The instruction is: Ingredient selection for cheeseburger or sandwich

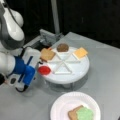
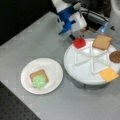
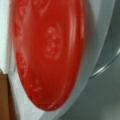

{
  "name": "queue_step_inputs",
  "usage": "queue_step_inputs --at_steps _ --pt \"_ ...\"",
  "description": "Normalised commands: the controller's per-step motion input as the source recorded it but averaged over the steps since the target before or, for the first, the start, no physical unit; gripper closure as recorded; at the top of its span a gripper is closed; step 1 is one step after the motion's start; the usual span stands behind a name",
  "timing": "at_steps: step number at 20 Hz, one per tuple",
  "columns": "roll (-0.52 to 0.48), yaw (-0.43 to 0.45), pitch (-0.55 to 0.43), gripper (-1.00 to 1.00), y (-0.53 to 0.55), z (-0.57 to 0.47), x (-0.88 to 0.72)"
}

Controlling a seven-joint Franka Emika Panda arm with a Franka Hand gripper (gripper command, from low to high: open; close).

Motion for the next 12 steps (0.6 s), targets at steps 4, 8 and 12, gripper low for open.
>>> queue_step_inputs --at_steps 4,8,12 --pt "0.176 0.046 -0.091 -1.00 -0.06 -0.04 0.02" --pt "0.175 0.046 -0.091 -1.00 -0.06 -0.04 0.02" --pt "0.175 0.046 -0.091 -1.00 -0.06 -0.04 0.02"
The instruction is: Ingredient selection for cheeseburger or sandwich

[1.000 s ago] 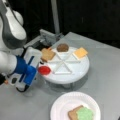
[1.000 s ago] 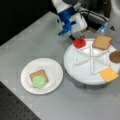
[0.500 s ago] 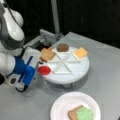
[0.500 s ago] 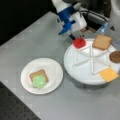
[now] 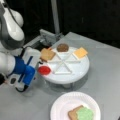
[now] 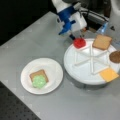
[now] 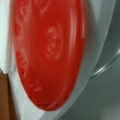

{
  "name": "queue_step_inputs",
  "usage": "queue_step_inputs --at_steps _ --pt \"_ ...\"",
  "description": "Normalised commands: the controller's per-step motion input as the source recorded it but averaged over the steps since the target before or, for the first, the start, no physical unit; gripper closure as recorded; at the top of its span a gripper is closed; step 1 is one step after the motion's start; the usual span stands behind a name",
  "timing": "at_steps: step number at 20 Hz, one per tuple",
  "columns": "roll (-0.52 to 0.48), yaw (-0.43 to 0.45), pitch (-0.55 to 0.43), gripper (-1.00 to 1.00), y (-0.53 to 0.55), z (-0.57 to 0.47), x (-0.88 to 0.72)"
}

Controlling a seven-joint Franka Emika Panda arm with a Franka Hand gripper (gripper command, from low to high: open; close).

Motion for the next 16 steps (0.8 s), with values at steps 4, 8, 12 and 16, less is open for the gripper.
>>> queue_step_inputs --at_steps 4,8,12,16 --pt "0.175 0.046 -0.091 -1.00 -0.06 -0.04 0.02" --pt "0.175 0.046 -0.091 -1.00 -0.06 -0.04 0.02" --pt "0.175 0.046 -0.091 -1.00 -0.06 -0.04 0.02" --pt "0.175 0.046 -0.091 -1.00 -0.06 -0.04 0.02"
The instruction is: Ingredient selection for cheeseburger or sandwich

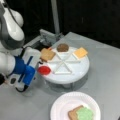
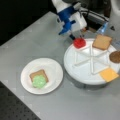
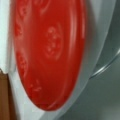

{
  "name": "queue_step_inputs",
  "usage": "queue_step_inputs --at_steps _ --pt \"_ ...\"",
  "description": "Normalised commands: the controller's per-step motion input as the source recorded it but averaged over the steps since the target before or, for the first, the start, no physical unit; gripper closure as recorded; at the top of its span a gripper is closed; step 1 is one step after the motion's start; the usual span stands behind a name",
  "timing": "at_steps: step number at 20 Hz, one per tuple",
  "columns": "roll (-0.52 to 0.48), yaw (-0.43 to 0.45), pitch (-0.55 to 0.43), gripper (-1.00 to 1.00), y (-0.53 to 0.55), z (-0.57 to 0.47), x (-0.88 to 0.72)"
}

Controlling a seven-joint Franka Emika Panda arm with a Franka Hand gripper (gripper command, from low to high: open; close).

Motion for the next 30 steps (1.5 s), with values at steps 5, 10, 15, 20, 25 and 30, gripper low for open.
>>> queue_step_inputs --at_steps 5,10,15,20,25,30 --pt "0.175 0.046 -0.091 -1.00 -0.06 -0.04 0.02" --pt "0.175 0.046 -0.091 -1.00 -0.06 -0.04 0.02" --pt "0.175 0.046 -0.091 -1.00 -0.06 -0.04 0.02" --pt "0.175 0.046 -0.091 -1.00 -0.06 -0.04 0.02" --pt "0.186 -0.025 -0.073 -1.00 -0.05 -0.04 0.02" --pt "0.181 -0.177 -0.009 -1.00 0.06 0.04 0.06"
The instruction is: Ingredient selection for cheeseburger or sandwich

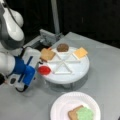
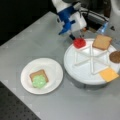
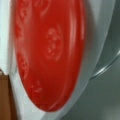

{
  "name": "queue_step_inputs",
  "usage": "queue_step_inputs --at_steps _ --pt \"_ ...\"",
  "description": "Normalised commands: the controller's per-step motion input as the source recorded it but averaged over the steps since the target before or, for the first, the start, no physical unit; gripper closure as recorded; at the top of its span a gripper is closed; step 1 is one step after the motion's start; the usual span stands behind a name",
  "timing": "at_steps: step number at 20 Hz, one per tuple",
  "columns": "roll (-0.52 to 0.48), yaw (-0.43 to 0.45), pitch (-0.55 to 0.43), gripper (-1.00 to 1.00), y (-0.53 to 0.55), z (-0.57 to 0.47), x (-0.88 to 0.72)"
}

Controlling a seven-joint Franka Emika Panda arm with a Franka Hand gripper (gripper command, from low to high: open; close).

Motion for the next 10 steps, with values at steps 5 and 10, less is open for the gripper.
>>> queue_step_inputs --at_steps 5,10 --pt "0.158 -0.142 -0.004 -1.00 0.12 0.04 0.11" --pt "0.125 -0.061 -0.022 -1.00 -0.07 -0.07 0.12"
